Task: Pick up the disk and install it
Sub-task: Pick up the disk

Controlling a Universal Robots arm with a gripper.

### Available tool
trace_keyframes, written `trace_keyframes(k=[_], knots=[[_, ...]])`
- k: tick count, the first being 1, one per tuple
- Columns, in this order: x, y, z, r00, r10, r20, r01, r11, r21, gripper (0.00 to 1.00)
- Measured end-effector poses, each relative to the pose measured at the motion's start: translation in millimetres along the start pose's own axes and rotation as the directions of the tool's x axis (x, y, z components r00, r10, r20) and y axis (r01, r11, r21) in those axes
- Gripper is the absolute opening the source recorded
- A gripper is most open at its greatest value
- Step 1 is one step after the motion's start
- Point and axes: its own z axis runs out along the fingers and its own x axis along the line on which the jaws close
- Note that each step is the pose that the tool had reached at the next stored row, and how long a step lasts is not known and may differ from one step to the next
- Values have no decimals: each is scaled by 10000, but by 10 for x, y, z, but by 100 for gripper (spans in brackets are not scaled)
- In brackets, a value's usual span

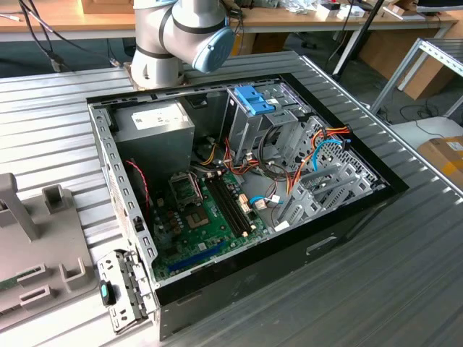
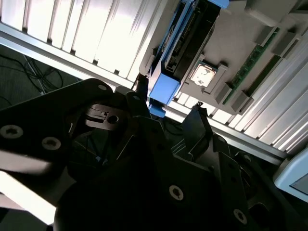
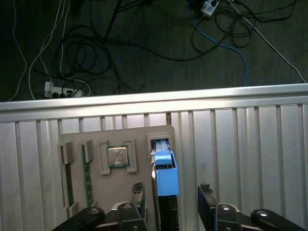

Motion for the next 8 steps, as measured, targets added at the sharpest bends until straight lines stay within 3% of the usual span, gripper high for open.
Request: trace_keyframes(k=[8], knots=[[-1, 3, 116, 9995, -317, 40, 317, 9995, -3, 56]])
